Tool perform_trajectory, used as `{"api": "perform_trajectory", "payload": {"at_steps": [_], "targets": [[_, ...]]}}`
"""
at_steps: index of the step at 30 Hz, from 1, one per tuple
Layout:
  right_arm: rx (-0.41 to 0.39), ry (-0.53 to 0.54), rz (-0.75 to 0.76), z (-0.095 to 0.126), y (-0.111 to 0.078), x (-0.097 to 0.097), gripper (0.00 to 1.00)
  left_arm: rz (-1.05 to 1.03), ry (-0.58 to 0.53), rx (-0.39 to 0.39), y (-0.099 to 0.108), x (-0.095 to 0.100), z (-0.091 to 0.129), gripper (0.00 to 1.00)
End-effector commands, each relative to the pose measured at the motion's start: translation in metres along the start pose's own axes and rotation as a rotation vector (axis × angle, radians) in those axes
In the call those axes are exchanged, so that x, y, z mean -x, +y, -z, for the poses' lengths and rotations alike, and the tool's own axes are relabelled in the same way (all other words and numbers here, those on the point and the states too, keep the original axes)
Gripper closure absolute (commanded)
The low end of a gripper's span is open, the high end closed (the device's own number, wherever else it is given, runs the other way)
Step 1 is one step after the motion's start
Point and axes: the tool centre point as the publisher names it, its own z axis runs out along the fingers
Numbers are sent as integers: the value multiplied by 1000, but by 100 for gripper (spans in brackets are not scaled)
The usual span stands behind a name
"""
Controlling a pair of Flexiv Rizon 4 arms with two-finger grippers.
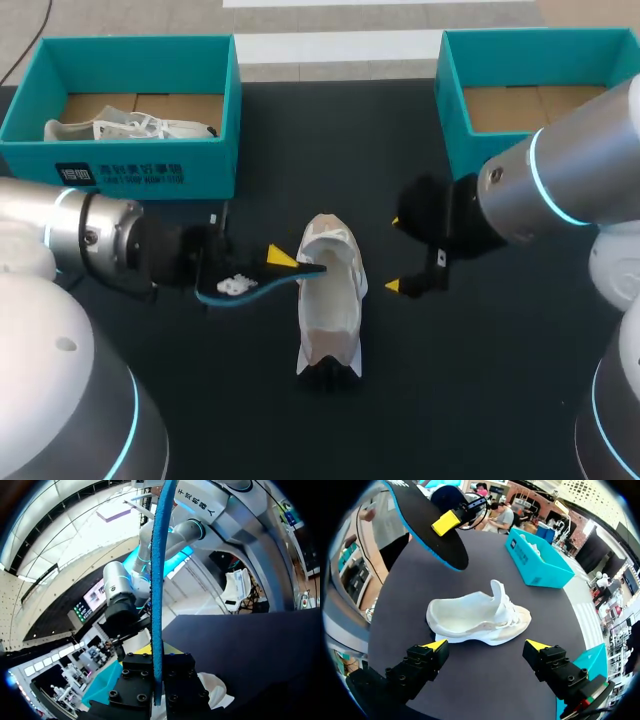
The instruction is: Take the shoe out of the shoebox, open the shoe tongue, remove and reinsert the insole, then place the shoe into the shoebox
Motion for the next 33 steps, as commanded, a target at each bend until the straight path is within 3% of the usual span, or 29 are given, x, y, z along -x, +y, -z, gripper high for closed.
{"api": "perform_trajectory", "payload": {"at_steps": [1, 9, 25, 32, 33], "targets": [[6, 4, 18, -20, -1, -5, 0, -3, -39, 12, -2, -9, -4, 100], [14, 19, -27, -35, -3, -15, 0, 25, -58, 32, 9, -17, -7, 100], [14, 19, -27, -35, -3, -15, 0, 25, -58, 32, 9, -17, -7, 100], [-5, 68, 41, -60, -7, -23, 0, 33, -64, 29, 10, -19, -7, 100], [24, 69, 38, -61, -8, -24, 0, 37, -66, 30, 11, -19, -7, 100]]}}
